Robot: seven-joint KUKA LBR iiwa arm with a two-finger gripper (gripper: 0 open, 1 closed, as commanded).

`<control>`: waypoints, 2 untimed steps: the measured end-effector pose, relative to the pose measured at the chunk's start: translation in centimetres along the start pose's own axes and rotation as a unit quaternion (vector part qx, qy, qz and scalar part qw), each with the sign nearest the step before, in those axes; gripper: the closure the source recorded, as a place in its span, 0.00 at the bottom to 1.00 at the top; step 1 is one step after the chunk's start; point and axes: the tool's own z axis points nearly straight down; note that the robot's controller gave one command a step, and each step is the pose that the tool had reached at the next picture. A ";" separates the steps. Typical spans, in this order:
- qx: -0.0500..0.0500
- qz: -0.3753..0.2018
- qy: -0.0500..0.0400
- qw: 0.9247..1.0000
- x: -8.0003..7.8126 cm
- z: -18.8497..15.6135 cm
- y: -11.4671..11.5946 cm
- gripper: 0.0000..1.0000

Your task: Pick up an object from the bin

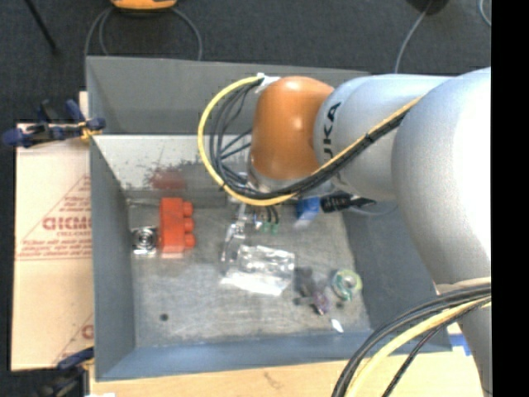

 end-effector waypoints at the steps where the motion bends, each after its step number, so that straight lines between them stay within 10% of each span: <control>1: 0.002 -0.104 0.001 0.995 0.2 -3.1 -10.8 0.00; 2: -0.001 -0.134 -0.007 0.991 5.1 4.8 -13.3 0.00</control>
Offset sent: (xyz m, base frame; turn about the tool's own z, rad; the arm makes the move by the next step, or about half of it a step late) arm -0.0225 -0.1001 0.0289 -0.2151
